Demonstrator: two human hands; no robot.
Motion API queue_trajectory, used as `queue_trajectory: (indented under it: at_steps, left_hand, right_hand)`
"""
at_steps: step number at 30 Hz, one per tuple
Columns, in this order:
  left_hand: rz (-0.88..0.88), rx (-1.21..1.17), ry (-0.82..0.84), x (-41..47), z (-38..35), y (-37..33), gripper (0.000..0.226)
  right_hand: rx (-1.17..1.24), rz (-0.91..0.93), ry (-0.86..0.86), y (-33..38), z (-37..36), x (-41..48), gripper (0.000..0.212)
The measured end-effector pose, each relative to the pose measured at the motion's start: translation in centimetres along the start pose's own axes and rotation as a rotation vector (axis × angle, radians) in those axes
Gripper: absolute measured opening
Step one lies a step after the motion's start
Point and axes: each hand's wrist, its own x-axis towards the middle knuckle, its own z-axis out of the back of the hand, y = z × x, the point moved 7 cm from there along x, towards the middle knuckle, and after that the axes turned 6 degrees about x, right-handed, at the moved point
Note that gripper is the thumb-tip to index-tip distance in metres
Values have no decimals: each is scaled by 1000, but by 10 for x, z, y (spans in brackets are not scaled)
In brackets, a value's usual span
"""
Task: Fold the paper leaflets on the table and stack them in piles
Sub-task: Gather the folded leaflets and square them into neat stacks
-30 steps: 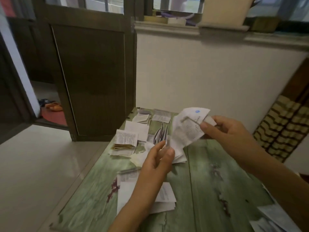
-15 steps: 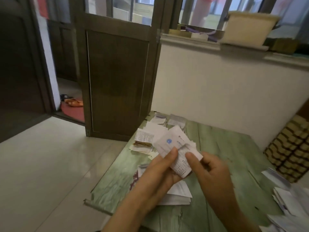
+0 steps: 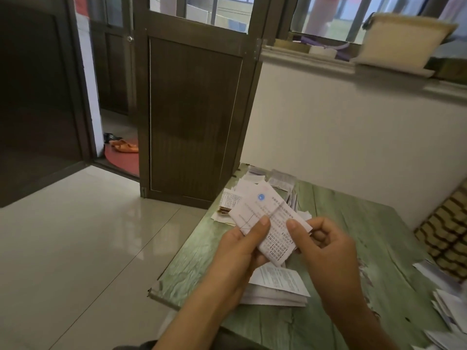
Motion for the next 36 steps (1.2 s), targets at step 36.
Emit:
queue_trajectory:
  at_steps: [36]
  left_hand:
    - [-121,475,-85,5,12,-6,22]
  right_hand:
    - [32,-222,161,-9,-1,12,11]
